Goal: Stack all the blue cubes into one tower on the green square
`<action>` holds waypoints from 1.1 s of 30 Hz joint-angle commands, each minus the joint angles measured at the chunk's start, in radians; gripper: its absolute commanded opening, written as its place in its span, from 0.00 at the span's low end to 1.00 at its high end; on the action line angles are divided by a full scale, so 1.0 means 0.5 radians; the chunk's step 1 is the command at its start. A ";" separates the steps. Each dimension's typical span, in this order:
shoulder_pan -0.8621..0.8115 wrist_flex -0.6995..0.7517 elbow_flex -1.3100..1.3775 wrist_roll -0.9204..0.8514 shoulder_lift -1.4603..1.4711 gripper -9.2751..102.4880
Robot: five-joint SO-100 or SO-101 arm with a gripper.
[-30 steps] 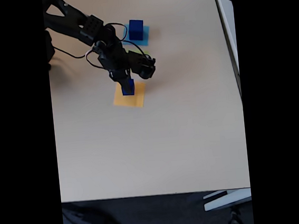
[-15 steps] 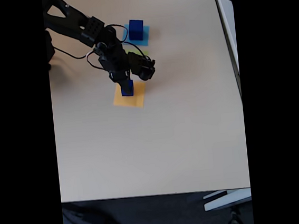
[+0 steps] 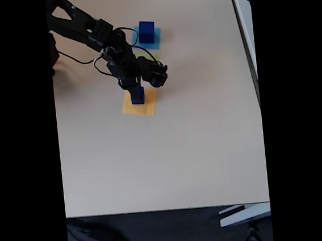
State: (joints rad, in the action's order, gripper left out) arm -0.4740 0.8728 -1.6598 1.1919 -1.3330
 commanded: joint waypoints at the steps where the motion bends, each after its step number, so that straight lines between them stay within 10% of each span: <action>1: -0.003 -0.040 0.123 -0.015 -0.025 0.22; 33: 0.018 -0.067 0.107 -0.046 -0.043 0.29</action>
State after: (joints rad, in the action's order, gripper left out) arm -0.4740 0.8560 -1.6598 1.1796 -1.3330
